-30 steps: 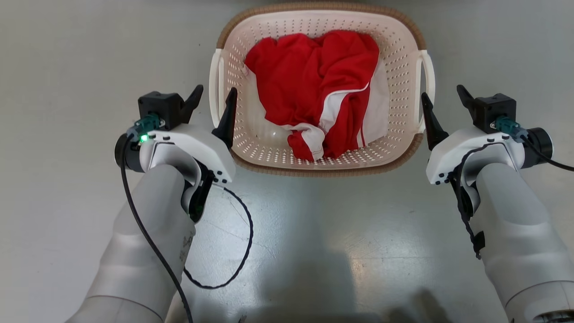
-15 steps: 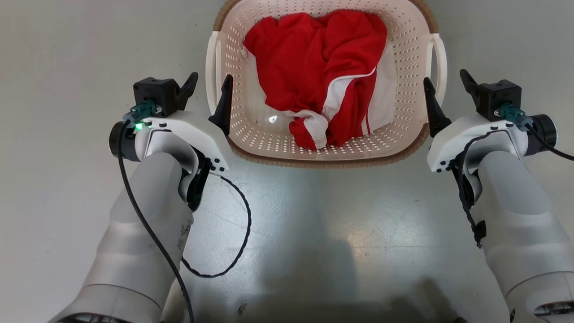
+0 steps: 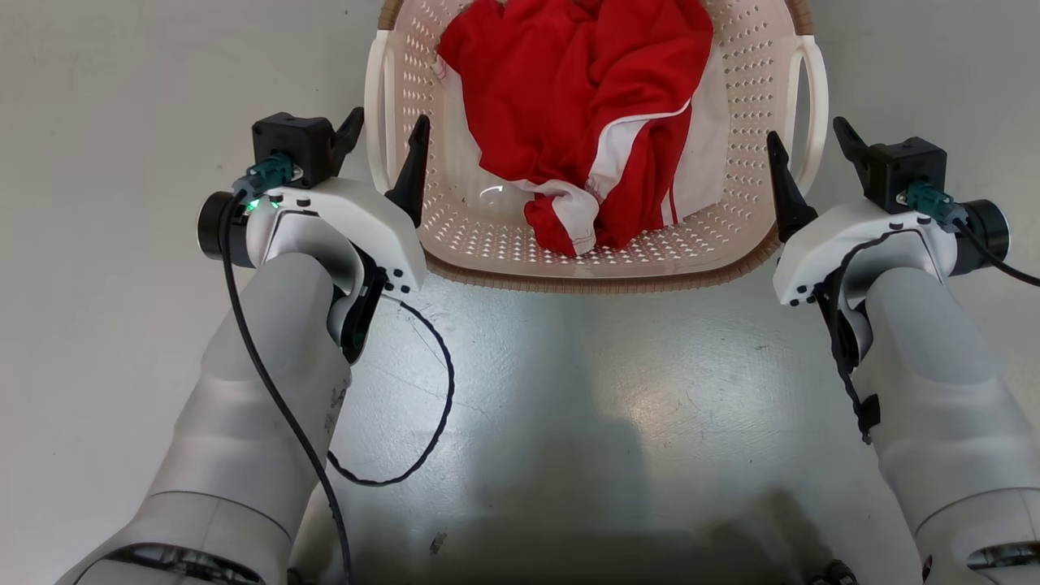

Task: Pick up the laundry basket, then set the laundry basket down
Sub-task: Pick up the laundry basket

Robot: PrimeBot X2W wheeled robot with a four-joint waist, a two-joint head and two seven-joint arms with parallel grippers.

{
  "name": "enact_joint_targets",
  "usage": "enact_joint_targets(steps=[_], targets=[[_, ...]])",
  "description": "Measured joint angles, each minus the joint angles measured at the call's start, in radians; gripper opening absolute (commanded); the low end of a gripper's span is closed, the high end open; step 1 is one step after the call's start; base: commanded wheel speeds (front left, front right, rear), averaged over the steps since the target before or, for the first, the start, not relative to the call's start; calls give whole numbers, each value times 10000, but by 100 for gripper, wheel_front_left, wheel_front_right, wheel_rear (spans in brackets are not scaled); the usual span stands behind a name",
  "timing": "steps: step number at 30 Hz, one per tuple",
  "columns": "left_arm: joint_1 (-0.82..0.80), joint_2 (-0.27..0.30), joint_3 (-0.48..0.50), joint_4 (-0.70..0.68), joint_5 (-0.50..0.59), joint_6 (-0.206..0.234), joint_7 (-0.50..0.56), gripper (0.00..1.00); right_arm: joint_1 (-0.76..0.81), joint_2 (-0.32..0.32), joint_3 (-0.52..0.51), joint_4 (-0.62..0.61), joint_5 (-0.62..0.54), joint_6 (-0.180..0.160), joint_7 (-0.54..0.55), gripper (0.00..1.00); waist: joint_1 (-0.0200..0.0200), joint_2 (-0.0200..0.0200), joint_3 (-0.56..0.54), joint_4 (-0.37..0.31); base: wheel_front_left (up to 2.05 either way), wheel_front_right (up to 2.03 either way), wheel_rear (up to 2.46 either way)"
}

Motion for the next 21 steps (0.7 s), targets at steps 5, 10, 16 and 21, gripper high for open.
enact_joint_targets(steps=[5,10,16,21], targets=[[-132,-4,-178,198,142,0,2,100,-227,10,2,224,12,2,-17,100,0,0,75,-15,0,0,0],[-529,-4,-284,477,142,0,-4,100,-640,17,4,656,54,0,-25,100,0,0,270,-27,0,0,0],[-952,-10,-493,1011,140,2,-4,100,-1126,19,148,1162,230,0,-25,100,0,0,443,-47,0,0,0],[-1321,-12,-594,1260,138,27,-6,100,-1501,19,364,1452,385,2,-25,100,0,0,578,-78,0,0,0]])
